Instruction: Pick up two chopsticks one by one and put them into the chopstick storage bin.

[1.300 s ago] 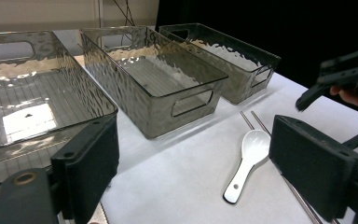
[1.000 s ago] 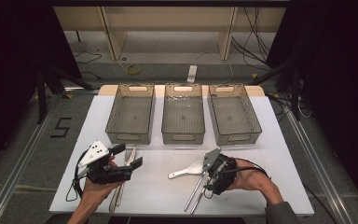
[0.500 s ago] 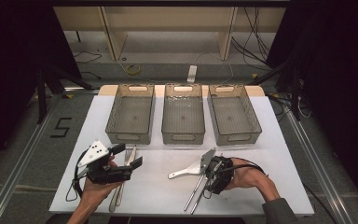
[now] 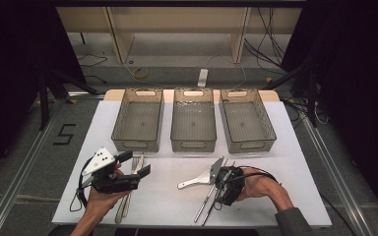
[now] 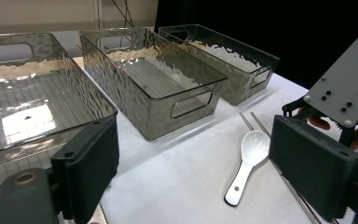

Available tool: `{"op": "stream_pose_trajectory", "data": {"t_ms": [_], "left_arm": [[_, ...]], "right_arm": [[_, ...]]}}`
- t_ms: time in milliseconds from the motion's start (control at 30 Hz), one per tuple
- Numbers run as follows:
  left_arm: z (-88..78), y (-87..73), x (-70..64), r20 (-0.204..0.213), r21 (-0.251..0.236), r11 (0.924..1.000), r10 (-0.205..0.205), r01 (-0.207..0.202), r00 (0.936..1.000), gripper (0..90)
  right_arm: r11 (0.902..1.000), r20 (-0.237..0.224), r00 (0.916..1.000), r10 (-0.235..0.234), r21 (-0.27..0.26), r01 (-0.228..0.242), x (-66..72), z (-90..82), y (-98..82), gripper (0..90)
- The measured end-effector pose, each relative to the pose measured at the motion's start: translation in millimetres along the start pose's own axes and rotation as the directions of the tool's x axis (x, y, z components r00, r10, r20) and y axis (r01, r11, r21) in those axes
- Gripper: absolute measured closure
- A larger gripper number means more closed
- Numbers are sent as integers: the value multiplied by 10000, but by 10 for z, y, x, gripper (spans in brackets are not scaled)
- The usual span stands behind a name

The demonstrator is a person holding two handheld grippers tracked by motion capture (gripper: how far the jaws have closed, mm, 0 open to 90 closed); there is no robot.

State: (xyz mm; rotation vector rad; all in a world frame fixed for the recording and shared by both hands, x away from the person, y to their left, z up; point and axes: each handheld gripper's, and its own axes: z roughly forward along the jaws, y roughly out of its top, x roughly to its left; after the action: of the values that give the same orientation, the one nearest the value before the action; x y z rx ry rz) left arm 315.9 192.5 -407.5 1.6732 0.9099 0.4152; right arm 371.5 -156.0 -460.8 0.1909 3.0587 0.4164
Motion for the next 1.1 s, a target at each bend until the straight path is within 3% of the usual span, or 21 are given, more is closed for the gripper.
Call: {"op": "stream_pose_trajectory", "data": {"t_ms": [67, 300, 333, 433, 733, 867, 1100], "left_arm": [[-1, 1, -1, 3, -13, 10000, 20, -20, 10000, 154], [-14, -2, 10, -58, 0, 10000, -35, 35, 10000, 154], [-15, 0, 11, -55, 5, 10000, -47, 47, 10000, 155], [-8, -2, 3, -45, 18, 10000, -39, 39, 10000, 154], [-9, -2, 1, -32, 86, 10000, 14, -14, 10000, 155], [-11, -1, -1, -49, 79, 10000, 22, -22, 10000, 155], [-11, -1, -2, -36, 88, 10000, 15, -15, 10000, 155]], "right_arm": [[9995, -114, 9994, 319, 59, -318, -3, -3, -3, 343], [9981, -59, 9985, 539, 301, -537, 2, -42, -35, 440], [9954, -128, 9964, 838, 466, -832, 6, -57, -46, 450], [9946, -159, 9957, 917, 509, -907, 9, -57, -49, 452], [9957, -312, 9985, 441, 833, -413, 68, -37, -33, 401], [9921, -88, 9982, 594, 1110, -580, 96, -28, -3, 437], [9932, -37, 9988, 493, 1058, -486, 96, -35, -11, 524]]}}
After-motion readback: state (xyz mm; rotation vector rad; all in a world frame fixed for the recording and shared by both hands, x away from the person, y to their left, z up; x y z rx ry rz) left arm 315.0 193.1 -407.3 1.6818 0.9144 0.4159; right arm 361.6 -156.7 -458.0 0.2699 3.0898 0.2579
